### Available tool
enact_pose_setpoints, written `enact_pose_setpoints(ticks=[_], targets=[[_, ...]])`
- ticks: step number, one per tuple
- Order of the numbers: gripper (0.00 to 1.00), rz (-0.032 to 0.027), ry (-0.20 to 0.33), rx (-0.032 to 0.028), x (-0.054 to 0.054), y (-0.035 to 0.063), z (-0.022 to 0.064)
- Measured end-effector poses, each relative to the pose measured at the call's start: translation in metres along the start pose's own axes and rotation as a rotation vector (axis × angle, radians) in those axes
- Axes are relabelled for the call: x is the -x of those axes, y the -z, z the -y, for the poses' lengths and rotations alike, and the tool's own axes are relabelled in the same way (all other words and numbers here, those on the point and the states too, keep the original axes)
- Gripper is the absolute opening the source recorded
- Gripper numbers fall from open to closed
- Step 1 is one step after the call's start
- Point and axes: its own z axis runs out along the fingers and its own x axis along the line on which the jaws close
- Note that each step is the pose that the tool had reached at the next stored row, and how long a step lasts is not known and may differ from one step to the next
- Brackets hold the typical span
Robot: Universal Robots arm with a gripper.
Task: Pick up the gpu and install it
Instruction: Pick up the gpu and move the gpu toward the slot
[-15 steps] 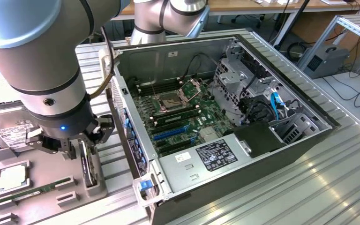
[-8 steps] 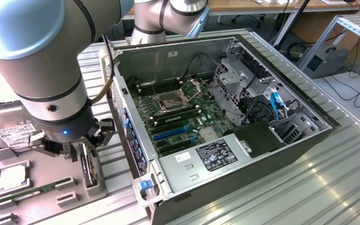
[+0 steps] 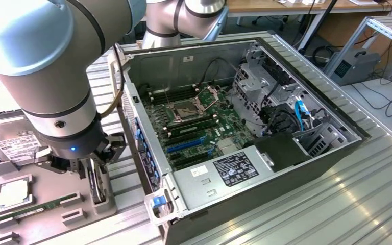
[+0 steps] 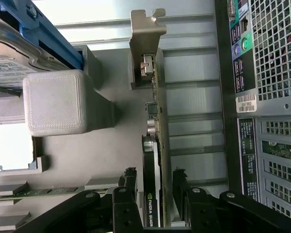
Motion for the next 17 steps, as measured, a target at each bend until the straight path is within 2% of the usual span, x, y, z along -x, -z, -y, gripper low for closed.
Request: enact_pose_setpoints(ticks=[3, 8, 9, 17], targets=[[0.44, -0.0001, 0.000, 0.0002, -0.0009, -0.0071, -0.0046], [0.44, -0.0003, 0.003, 0.0003, -0.0020, -0.0082, -0.0044], [0.35, -0.0003, 0.003, 0.0003, -0.0020, -0.0082, -0.0044], [0.35, -0.0003, 0.003, 0.0003, -0.0007, -0.0082, -0.0045]])
